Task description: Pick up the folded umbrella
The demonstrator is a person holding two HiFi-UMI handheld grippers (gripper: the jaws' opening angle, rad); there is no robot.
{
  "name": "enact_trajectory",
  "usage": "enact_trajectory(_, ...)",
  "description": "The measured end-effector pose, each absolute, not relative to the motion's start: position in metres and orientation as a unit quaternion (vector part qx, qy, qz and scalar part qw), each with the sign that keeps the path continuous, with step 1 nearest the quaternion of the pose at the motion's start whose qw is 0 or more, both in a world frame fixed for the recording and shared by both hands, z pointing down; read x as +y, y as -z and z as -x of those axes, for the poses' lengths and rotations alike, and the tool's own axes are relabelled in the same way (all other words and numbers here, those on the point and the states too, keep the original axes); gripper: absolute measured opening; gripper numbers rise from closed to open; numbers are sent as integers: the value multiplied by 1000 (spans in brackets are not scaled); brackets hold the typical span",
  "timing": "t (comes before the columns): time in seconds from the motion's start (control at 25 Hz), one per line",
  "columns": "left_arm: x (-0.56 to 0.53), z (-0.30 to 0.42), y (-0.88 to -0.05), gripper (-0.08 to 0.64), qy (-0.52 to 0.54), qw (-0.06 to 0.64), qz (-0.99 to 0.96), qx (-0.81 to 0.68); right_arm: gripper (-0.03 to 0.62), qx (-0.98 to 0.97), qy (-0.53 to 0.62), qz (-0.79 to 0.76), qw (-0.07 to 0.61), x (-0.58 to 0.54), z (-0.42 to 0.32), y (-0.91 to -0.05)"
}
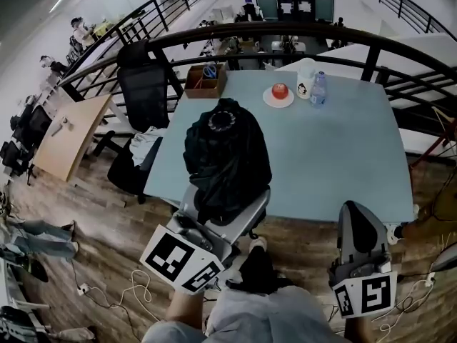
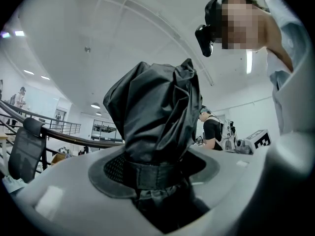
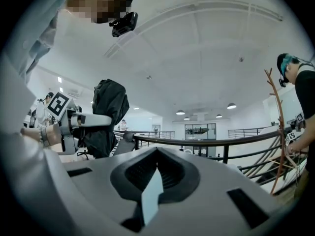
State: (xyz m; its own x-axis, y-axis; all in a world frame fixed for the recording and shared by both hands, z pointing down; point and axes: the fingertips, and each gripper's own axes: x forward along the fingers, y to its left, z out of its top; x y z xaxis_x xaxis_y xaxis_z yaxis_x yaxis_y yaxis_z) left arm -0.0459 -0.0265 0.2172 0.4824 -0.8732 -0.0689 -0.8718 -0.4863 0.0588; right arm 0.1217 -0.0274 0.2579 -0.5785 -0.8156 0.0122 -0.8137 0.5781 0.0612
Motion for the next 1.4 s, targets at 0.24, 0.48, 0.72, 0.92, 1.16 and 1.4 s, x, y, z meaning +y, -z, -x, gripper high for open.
enact_trajectory(0.24, -3, 42, -215, 281, 43, 9, -851, -523, 0, -894, 30, -447, 8, -6, -126, -251)
enact_trajectory(0.48, 6, 47, -207, 281, 45, 7, -851, -524, 0, -893, 36, -449, -2, 2, -123, -244)
enact_trajectory(0.72, 1, 55, -196, 281, 42, -1, -863, -504, 0, -886, 39, -462, -7, -4, -112, -235)
enact_trajectory(0.92, -4, 59, -187, 281, 37, -9, -869, -493, 0, -879, 27, -476, 3, -9, -105, -229)
enact_trajectory(1.16, 0, 66, -191, 281, 33, -13, -871, -490, 0, -877, 39, -479, -3, -5, -93, -223)
enact_trajectory(1.4, 5, 78, -197, 281, 40, -5, -872, -488, 0, -880, 41, -473, -1, -5, -75, -223)
